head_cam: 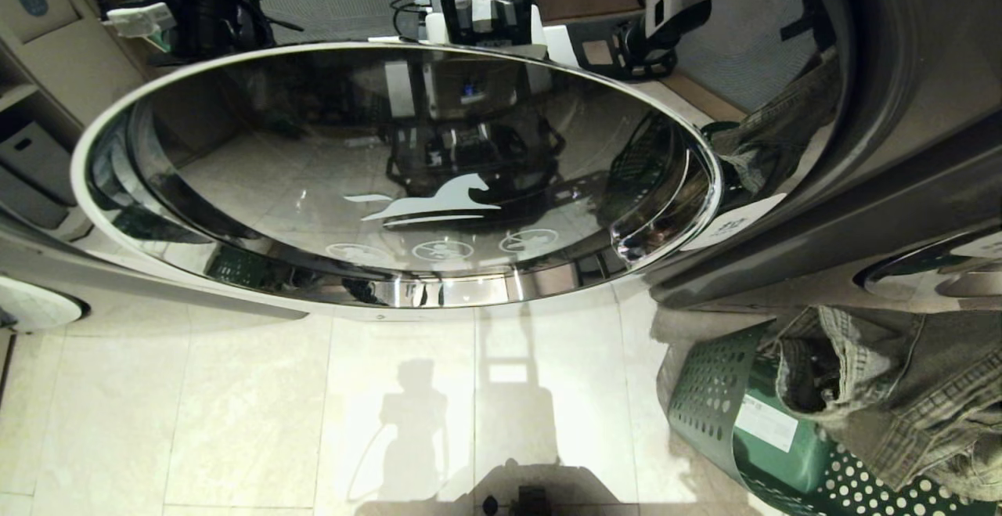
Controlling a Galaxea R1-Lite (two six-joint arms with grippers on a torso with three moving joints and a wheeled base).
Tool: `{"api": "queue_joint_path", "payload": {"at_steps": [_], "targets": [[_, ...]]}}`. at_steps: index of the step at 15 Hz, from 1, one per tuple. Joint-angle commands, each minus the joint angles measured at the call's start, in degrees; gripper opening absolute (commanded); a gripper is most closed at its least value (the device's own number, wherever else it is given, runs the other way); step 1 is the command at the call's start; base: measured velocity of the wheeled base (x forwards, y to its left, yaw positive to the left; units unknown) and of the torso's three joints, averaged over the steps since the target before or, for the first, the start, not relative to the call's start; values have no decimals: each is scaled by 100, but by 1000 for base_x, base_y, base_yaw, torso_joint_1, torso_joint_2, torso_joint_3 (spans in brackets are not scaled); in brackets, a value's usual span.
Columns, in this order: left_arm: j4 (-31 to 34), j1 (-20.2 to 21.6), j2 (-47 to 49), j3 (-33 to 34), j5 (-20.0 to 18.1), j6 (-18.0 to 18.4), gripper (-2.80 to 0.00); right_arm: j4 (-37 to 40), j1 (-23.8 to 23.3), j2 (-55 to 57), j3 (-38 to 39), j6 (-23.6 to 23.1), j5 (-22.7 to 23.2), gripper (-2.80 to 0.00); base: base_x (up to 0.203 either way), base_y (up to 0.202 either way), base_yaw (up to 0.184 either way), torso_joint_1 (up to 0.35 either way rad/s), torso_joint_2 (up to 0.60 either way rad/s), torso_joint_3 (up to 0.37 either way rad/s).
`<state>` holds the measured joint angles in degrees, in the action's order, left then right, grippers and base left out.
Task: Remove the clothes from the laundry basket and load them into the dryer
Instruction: Take the clothes out of the basket, then put the clothes in the dryer
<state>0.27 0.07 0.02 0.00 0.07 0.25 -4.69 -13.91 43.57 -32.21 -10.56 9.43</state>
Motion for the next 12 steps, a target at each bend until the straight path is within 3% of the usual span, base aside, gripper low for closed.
{"api": "queue_joint_path", "payload": {"at_steps": [1, 3, 7, 12], "targets": [[0, 1, -2, 9, 1, 2, -280, 298, 19, -335, -90, 0, 386, -280, 0, 0, 0, 0, 0, 0], [0, 1, -2, 9, -1, 2, -280, 842, 22, -350, -405, 23, 870, -280, 0, 0, 0, 0, 0, 0], [0, 1, -2, 9, 1, 9, -280, 908, 29, -152, -828, 43, 1917, -280, 0, 0, 0, 0, 0, 0], [-9, 1, -2, 9, -7, 10, -280, 959, 47, -84, -1658, -25, 2468, -280, 0, 0, 0, 0, 0, 0]]}}
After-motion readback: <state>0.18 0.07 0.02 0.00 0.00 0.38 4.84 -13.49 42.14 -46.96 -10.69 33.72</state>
